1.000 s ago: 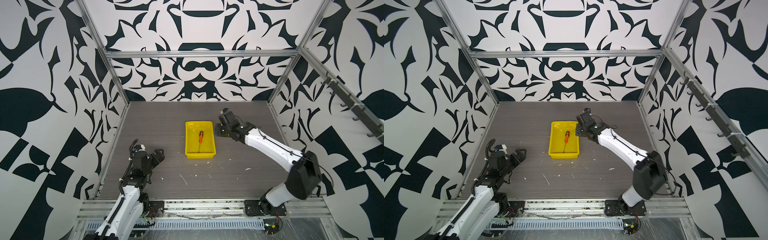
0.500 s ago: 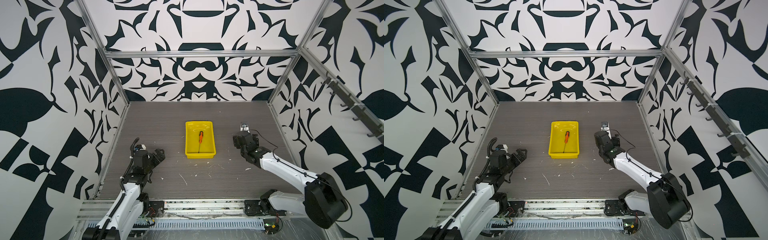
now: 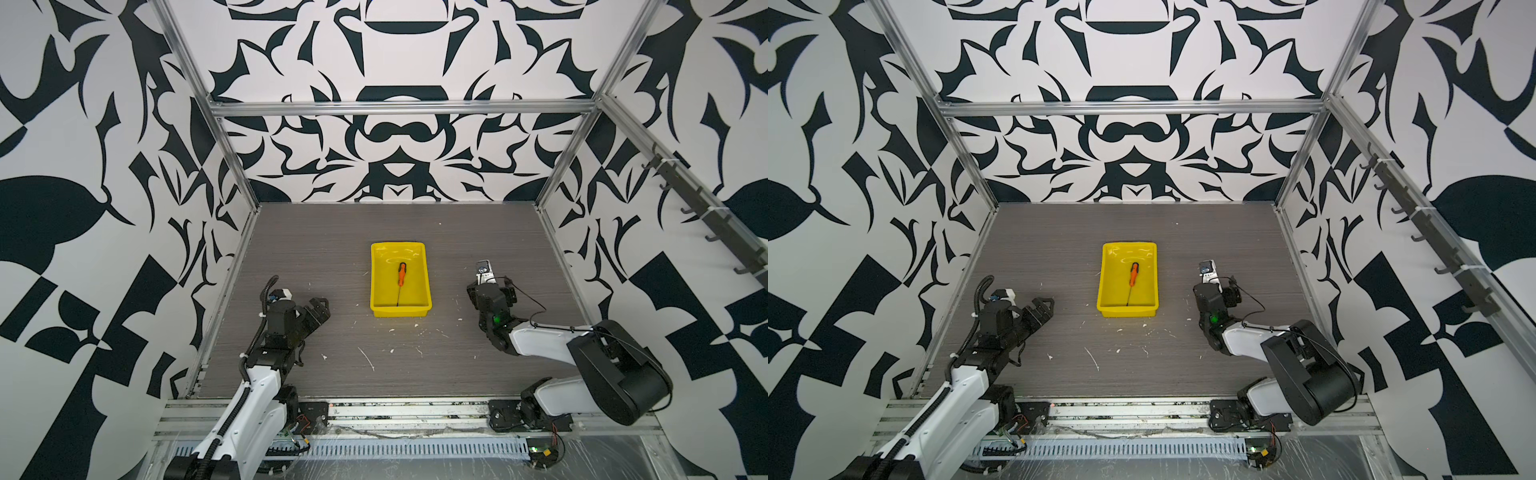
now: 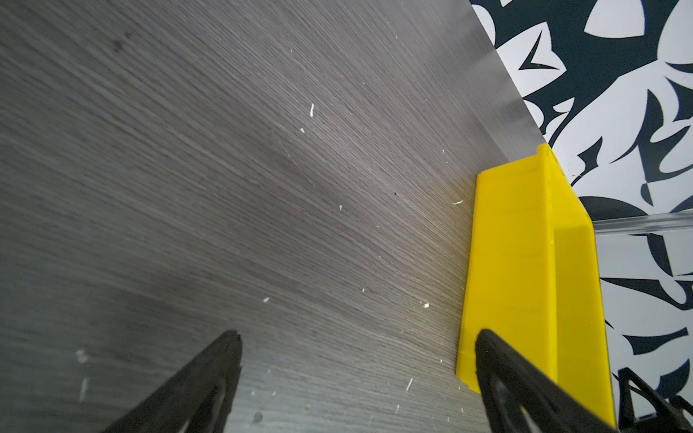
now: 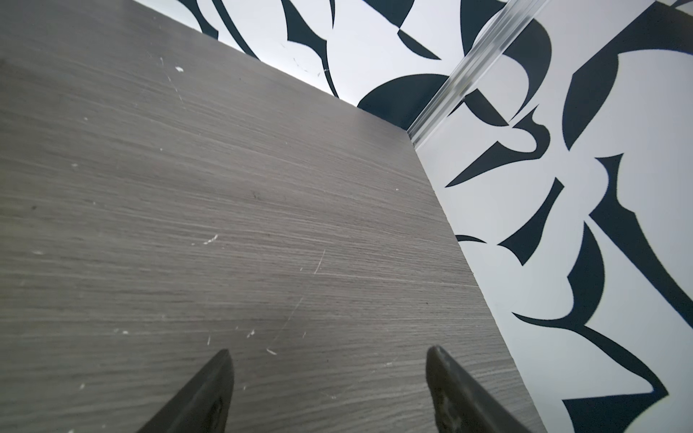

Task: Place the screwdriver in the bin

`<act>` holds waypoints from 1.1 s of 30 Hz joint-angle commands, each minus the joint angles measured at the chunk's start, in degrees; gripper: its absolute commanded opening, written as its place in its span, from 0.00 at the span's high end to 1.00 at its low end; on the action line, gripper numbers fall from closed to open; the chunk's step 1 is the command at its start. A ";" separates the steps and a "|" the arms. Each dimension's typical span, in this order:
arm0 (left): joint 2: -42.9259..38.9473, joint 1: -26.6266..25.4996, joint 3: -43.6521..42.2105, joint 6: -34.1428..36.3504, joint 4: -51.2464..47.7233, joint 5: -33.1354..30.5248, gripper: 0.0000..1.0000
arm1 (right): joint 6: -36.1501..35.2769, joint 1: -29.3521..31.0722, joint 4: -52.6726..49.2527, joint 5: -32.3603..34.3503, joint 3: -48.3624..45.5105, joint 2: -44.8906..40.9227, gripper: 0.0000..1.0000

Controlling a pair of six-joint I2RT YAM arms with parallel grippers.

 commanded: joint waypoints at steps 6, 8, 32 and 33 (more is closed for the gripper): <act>-0.06 -0.11 1.28 -0.83 0.00 -0.24 0.00 | 1.74 -3.40 6.95 -1.74 -0.07 0.03 0.16; -0.18 -0.13 1.19 -0.86 0.22 -0.58 0.00 | 1.99 -4.77 10.45 -3.69 -0.69 1.11 0.16; 5.13 -0.20 2.68 -0.07 1.50 1.62 0.00 | 8.92 -18.01 20.57 -16.69 -2.63 9.63 0.00; 5.41 -0.15 2.72 -0.05 1.48 1.59 0.00 | 9.05 -18.09 19.29 -16.33 -1.92 9.64 0.00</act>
